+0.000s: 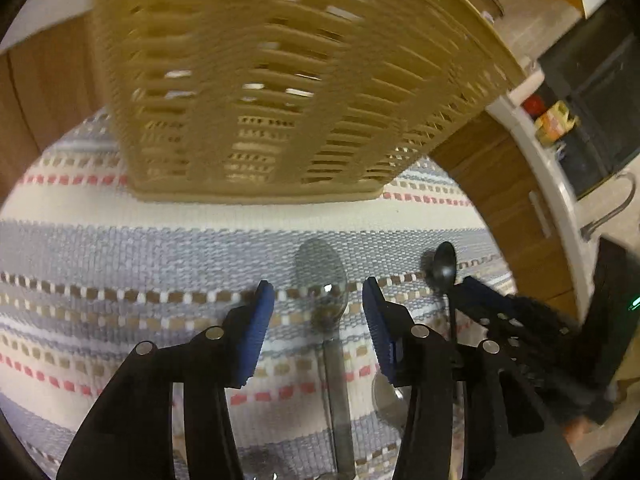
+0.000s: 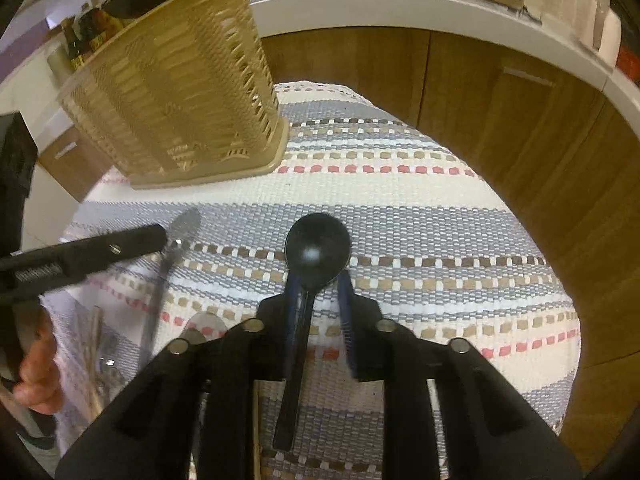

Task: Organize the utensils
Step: 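Lift both held spoons and carry them over the beige caddy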

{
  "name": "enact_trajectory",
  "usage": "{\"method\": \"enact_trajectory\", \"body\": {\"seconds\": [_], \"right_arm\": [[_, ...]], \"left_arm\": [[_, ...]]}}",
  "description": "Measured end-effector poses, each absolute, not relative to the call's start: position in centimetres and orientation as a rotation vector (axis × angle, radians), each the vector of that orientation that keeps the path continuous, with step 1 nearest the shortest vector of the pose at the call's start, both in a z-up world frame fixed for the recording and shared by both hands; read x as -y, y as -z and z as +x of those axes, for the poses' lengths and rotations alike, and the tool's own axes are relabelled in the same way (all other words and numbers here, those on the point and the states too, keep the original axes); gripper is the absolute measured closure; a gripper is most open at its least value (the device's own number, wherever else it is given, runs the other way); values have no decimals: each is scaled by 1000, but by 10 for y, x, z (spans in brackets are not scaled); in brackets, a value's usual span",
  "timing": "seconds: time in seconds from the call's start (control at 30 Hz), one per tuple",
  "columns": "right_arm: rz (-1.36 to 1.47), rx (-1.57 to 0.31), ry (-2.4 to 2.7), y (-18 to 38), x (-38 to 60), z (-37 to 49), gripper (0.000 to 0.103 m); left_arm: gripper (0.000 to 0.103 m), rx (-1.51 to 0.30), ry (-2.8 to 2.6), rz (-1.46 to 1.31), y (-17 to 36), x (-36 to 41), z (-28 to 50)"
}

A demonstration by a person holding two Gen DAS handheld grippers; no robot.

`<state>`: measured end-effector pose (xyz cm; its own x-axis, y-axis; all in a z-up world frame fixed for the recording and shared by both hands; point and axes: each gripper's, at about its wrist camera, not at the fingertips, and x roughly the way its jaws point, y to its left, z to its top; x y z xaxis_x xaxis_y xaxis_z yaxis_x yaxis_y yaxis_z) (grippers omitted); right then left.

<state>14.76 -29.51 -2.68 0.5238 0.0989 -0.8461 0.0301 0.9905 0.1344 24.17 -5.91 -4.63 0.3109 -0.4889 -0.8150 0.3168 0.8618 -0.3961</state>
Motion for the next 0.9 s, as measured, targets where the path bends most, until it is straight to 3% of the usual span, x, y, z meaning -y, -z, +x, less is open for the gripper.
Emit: {"method": "enact_trajectory", "body": {"seconds": [0.03, 0.1, 0.43, 0.67, 0.73, 0.9], "right_arm": [[151, -1027, -50, 25, 298, 149, 55], [180, -1035, -69, 19, 307, 154, 47], [197, -1200, -48, 23, 309, 197, 48], [42, -1249, 55, 32, 280, 204, 56], [6, -1254, 76, 34, 276, 205, 68], [3, -1252, 56, 35, 278, 204, 68]], "left_arm": [[59, -1139, 524, -147, 51, 70, 242], [59, -1140, 496, -68, 49, 79, 239], [66, -1120, 459, 152, 45, 100, 234], [66, -1111, 455, 251, 48, 119, 230], [65, -1105, 442, 282, 49, 134, 228], [71, -1110, 430, 281, 47, 146, 231]]}}
